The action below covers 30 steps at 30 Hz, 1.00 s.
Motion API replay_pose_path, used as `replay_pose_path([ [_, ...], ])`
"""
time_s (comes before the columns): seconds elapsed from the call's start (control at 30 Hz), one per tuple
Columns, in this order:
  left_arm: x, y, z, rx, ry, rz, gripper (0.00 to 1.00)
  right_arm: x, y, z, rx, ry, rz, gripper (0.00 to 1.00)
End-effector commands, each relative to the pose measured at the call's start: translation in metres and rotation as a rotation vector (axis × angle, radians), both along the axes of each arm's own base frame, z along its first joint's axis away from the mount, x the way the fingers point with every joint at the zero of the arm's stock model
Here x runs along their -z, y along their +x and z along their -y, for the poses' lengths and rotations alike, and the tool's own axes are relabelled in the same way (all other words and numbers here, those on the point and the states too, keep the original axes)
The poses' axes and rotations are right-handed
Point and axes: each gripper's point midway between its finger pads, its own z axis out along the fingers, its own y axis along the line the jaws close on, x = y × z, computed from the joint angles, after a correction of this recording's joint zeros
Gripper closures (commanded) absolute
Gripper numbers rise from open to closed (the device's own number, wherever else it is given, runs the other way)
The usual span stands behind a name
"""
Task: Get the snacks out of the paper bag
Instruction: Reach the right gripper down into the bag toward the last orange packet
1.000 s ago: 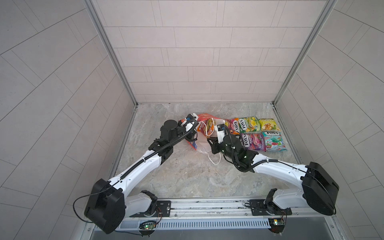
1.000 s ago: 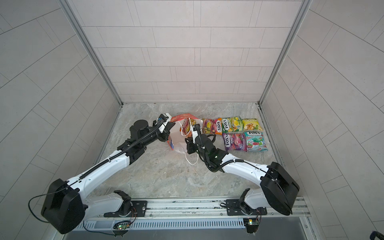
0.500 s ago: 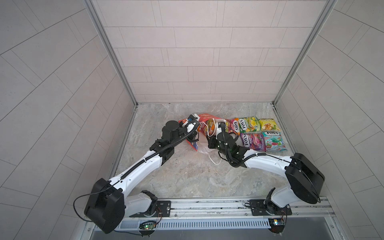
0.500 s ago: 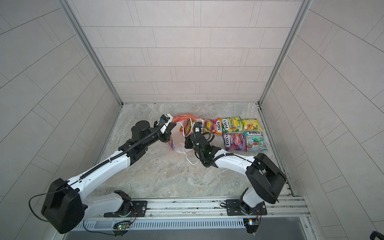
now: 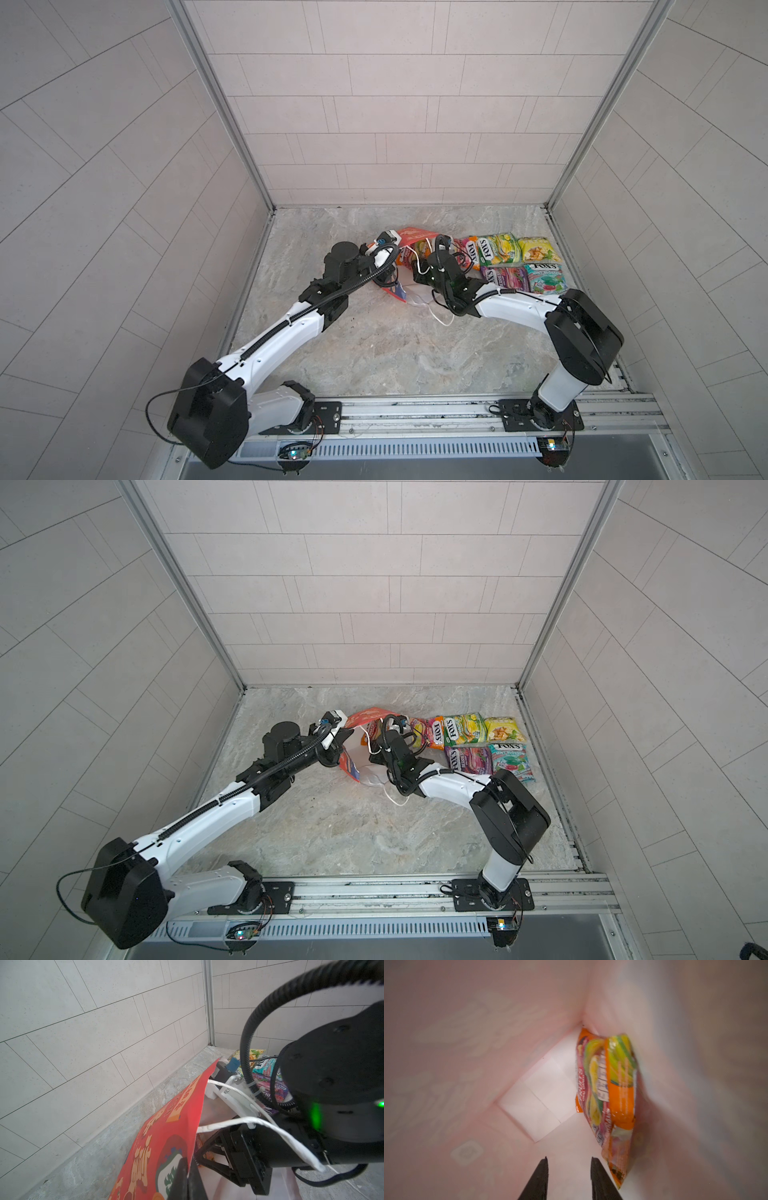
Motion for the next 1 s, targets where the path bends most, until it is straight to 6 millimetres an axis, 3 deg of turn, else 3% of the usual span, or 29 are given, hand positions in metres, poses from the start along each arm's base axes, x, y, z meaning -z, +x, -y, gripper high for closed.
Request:
replay_pose_path([
  [0.0, -0.023, -0.009, 0.005, 0.049, -0.03, 0.075, 1.0, 0.011, 0.0, 0.01, 0.049, -0.029, -0.046, 0.6],
  [0.17, -0.02, -0.015, 0.013, 0.105, -0.033, 0.07, 1.0, 0.019, 0.003, 0.012, 0.052, -0.075, -0.062, 0.58],
  [0.27, -0.019, -0.018, 0.017, 0.136, -0.034, 0.07, 1.0, 0.023, 0.007, 0.014, 0.067, -0.098, -0.067, 0.51],
  [0.6, -0.019, -0.027, 0.024, 0.197, -0.048, 0.073, 1.0, 0.02, 0.035, 0.012, 0.112, -0.118, 0.023, 0.51],
  [0.83, -0.02, -0.028, 0.023, 0.196, -0.058, 0.089, 1.0, 0.008, 0.055, 0.004, 0.123, -0.063, 0.158, 0.67],
  [0.97, -0.019, -0.026, 0.022, 0.182, -0.056, 0.094, 1.0, 0.004, 0.061, -0.002, 0.096, -0.073, 0.188, 0.82],
])
